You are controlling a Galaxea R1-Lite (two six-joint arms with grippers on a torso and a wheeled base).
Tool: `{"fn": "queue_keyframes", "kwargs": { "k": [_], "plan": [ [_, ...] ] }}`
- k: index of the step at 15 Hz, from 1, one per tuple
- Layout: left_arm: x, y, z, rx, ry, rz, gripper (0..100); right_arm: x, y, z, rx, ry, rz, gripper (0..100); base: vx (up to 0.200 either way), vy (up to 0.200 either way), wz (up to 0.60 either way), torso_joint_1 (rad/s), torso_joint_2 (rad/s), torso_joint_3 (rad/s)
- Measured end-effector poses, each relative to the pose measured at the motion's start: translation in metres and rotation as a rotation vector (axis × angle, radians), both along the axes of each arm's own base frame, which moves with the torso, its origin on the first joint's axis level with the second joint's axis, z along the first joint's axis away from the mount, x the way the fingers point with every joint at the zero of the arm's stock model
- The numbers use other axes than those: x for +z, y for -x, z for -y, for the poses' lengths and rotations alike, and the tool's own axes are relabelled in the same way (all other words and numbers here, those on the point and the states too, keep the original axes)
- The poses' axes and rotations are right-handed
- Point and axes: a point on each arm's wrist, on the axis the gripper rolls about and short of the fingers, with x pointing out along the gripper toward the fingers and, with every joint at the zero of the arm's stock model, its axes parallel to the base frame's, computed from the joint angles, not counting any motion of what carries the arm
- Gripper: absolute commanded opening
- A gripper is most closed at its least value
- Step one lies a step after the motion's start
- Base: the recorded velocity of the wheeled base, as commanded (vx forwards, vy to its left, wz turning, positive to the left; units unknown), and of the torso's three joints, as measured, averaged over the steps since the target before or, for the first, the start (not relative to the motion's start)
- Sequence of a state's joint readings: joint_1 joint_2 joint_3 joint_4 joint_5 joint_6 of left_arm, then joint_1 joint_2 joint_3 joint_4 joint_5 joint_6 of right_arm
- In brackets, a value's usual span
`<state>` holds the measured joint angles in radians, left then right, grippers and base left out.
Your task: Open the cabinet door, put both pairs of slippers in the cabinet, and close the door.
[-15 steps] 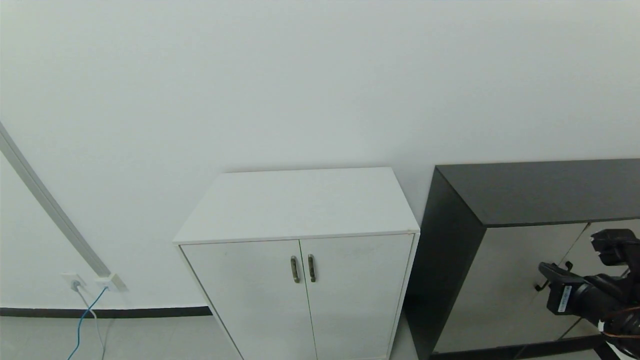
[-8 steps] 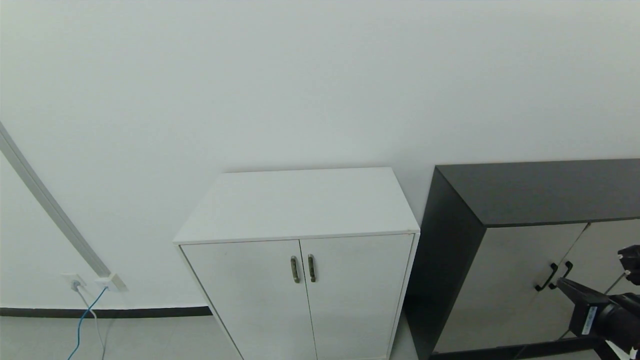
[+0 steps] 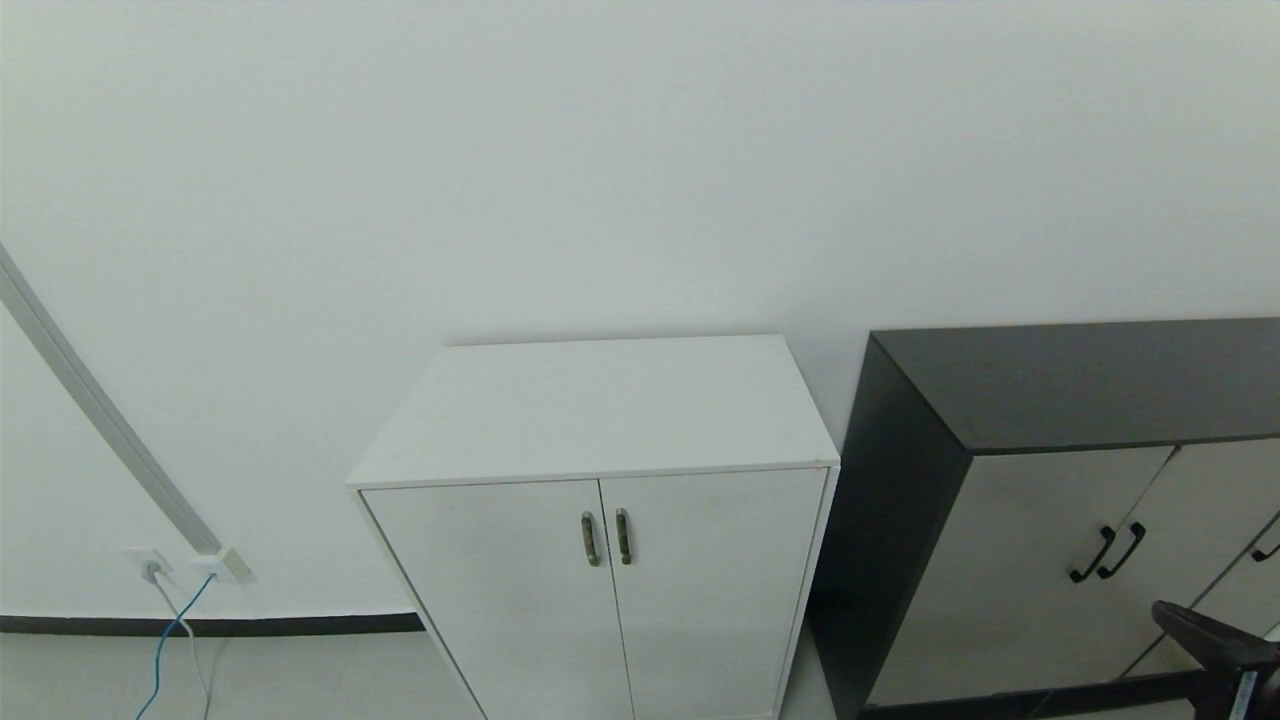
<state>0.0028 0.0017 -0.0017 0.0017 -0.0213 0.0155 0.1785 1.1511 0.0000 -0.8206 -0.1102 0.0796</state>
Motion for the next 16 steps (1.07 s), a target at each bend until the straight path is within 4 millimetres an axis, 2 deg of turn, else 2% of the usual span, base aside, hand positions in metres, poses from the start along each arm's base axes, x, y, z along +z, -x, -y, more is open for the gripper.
{"fn": "queue_keyframes", "kwargs": {
  "k": [9,16],
  "plan": [
    [0.000,0.000,0.000,0.000,0.000,0.000,0,-0.005,0.050,0.007,0.084,-0.029,-0.028,0,0.000,0.000,0.00,0.000,0.00,0.000],
    [0.000,0.000,0.000,0.001,0.000,0.000,0,-0.021,0.097,0.013,0.205,0.025,0.000,0,0.000,0.000,0.00,0.000,0.00,0.000]
  ]
}}
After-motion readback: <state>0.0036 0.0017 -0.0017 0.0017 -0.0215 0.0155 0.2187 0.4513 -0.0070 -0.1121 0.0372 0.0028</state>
